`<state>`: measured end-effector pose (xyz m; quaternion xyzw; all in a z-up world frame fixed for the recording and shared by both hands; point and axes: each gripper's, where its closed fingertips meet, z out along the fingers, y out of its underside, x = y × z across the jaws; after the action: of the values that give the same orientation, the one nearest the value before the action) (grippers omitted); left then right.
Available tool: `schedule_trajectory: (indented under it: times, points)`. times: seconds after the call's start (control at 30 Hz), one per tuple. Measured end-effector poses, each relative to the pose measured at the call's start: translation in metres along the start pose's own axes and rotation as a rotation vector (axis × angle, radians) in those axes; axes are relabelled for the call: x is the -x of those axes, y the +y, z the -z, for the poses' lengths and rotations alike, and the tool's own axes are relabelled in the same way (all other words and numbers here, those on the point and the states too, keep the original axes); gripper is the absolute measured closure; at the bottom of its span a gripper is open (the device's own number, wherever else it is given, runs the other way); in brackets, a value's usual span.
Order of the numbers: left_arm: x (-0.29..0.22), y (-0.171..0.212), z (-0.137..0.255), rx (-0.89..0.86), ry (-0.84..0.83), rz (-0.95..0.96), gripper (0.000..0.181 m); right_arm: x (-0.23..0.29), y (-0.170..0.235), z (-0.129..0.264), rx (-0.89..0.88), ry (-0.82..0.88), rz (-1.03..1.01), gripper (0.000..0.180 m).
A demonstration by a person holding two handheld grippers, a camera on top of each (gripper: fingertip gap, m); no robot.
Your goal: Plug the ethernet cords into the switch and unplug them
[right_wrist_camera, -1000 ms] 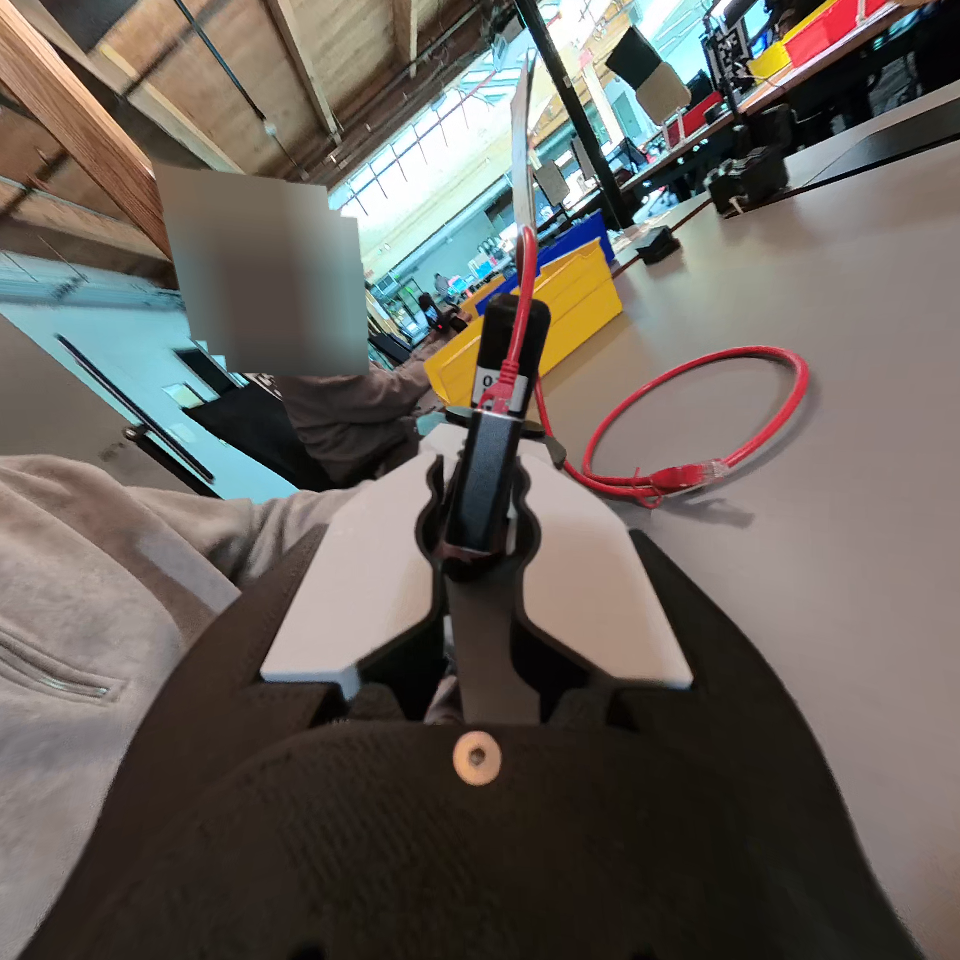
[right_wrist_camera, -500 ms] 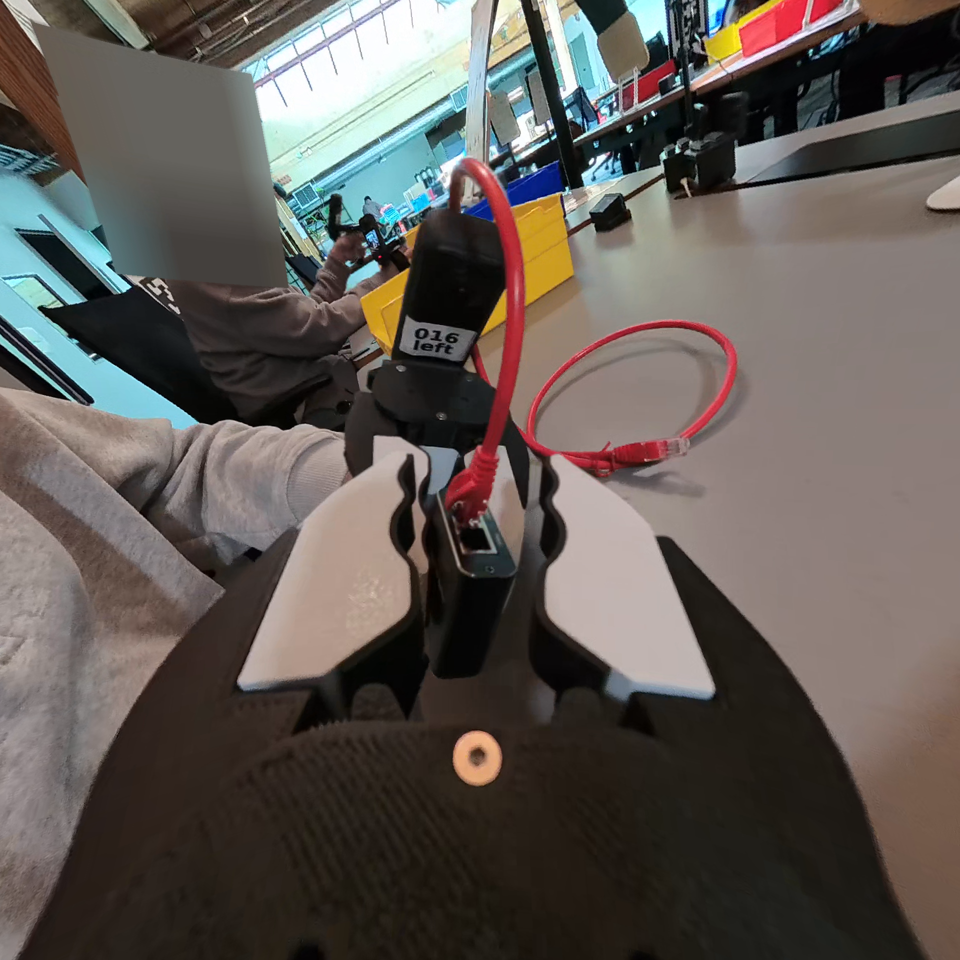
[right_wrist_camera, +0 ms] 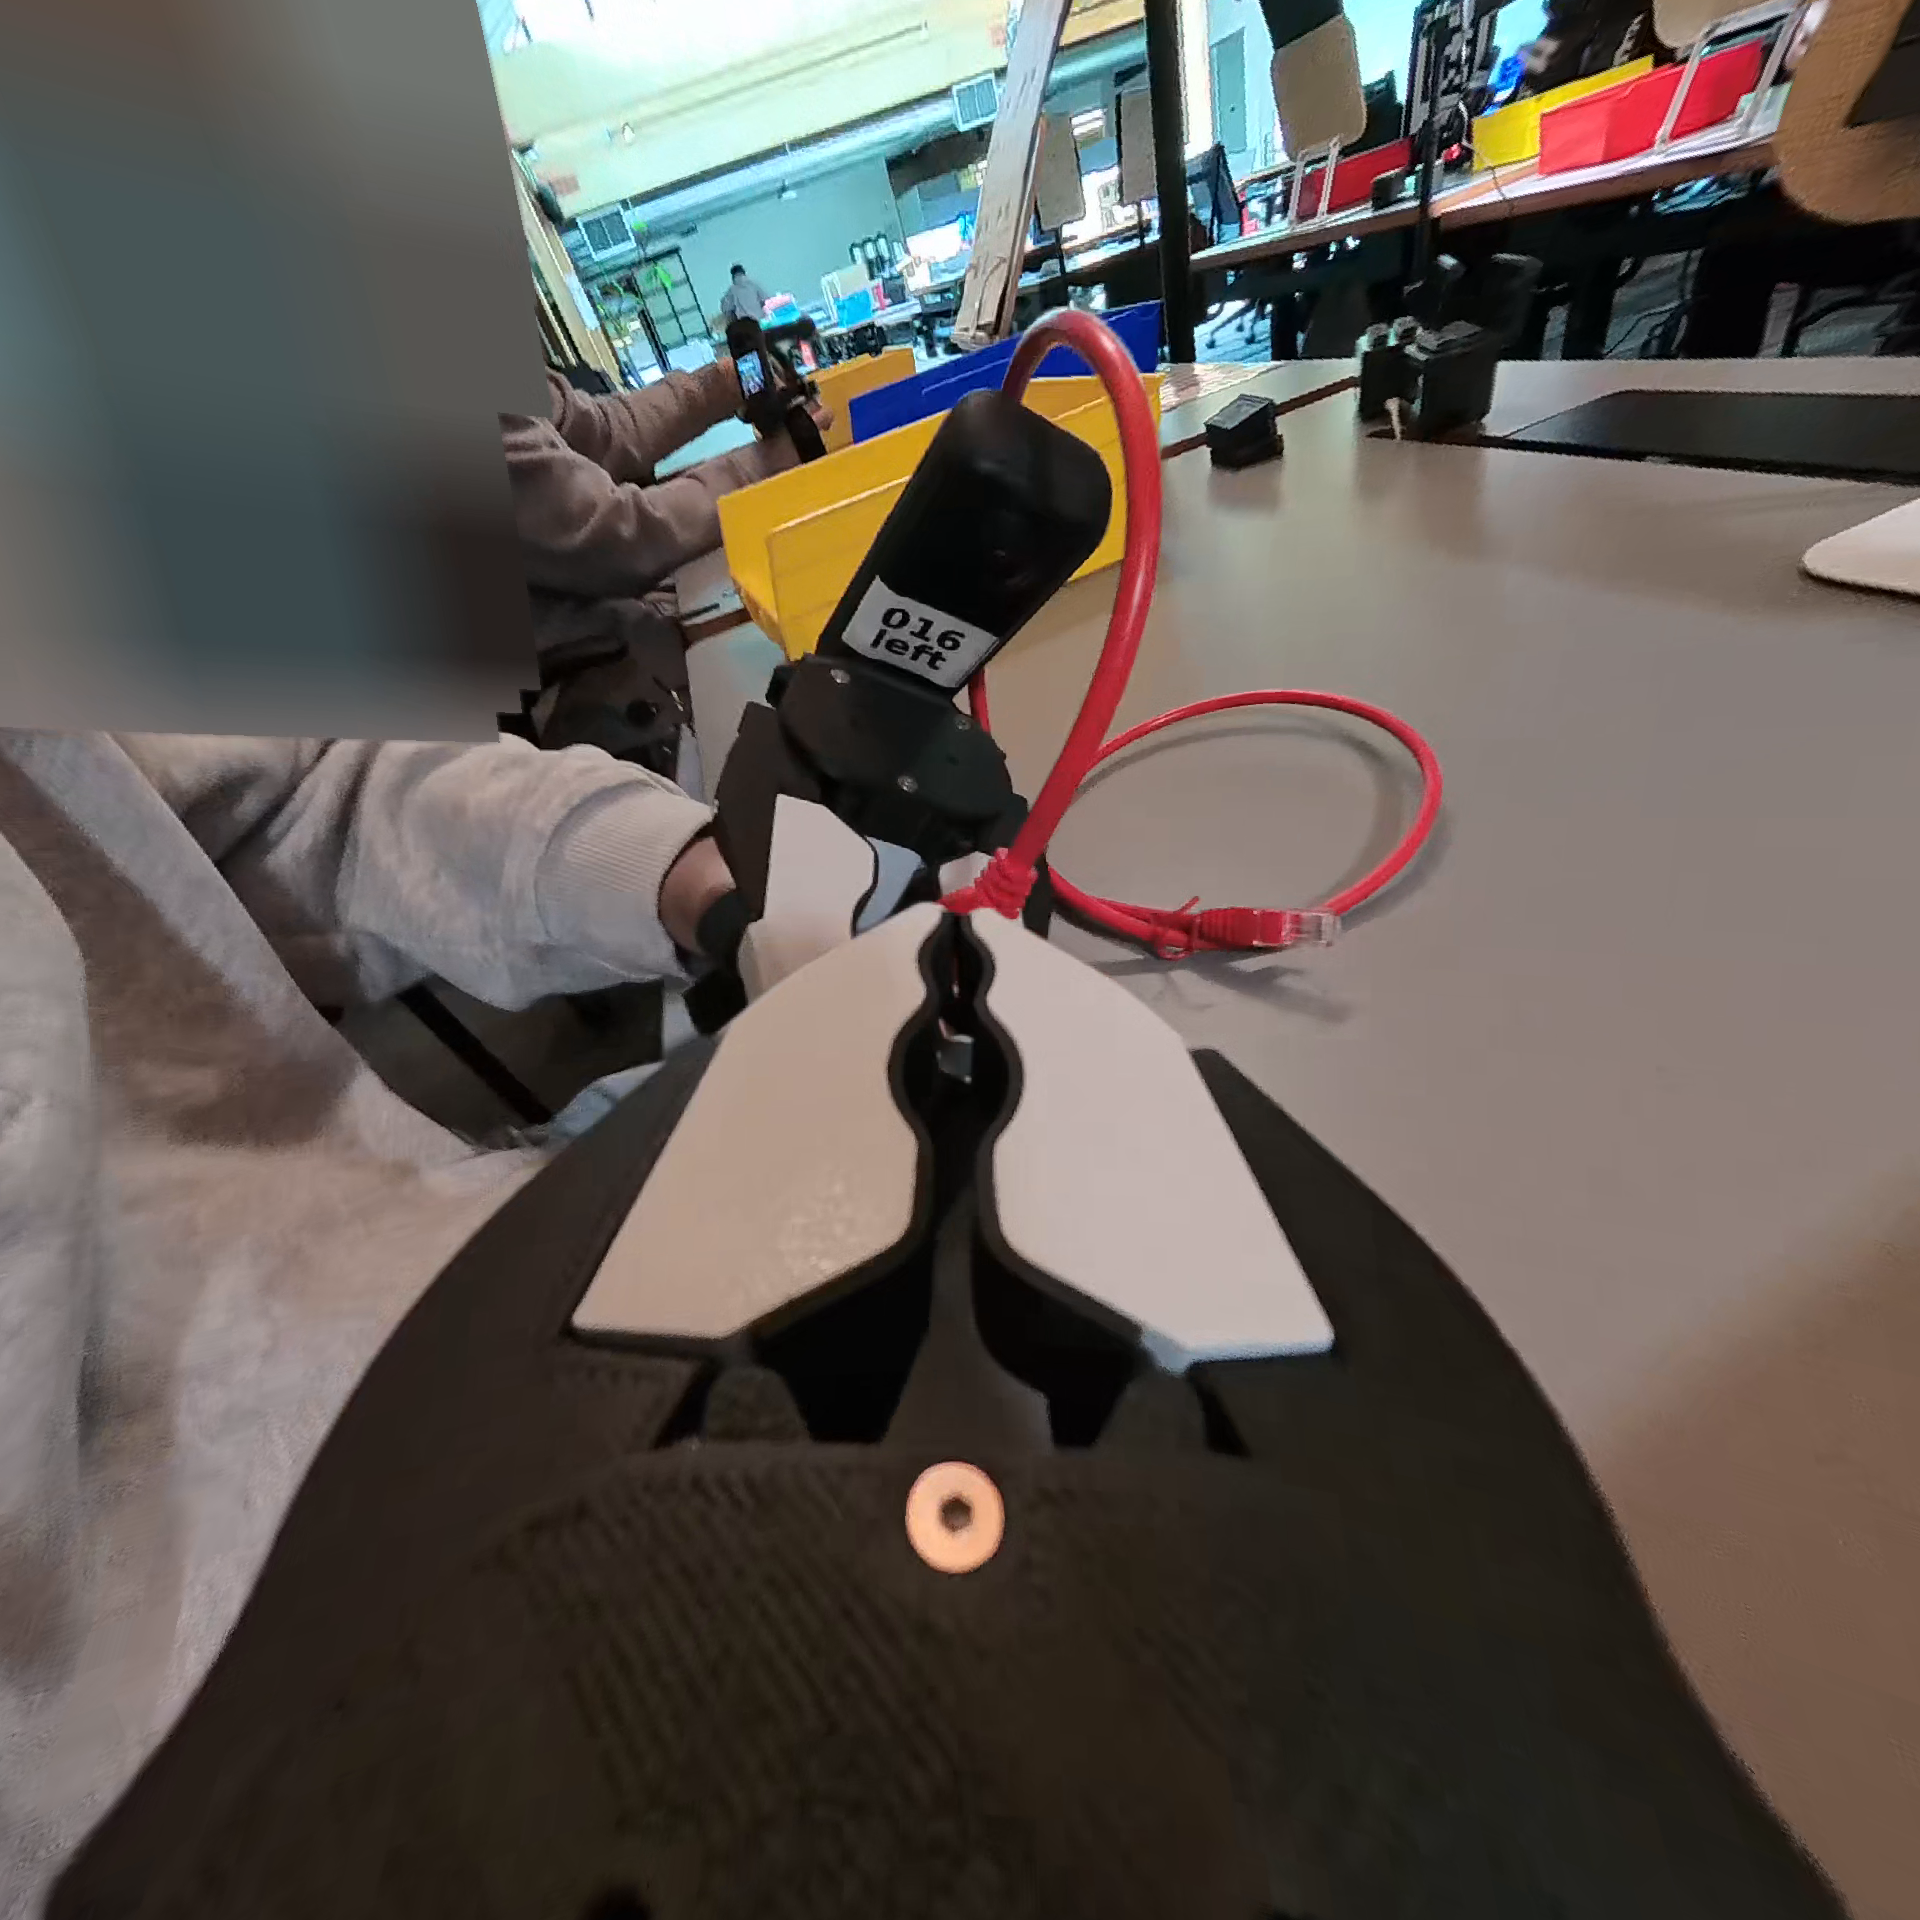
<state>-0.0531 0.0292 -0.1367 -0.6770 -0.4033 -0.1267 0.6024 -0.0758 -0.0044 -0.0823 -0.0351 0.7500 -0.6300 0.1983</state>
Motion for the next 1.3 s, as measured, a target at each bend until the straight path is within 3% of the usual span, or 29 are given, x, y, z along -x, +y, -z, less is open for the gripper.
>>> schedule_trajectory:
  times: [0.27, 1.3]
  points:
    - [-0.002, 0.002, -0.002, 0.015, -0.042, -0.070, 0.157, 0.004, 0.008, -0.010, 0.051, -0.014, 0.044, 0.152]
    - [-0.010, 0.010, -0.008, 0.073, -0.061, -0.186, 0.156, 0.022, 0.014, -0.005, 0.089, -0.211, 0.072, 0.162]
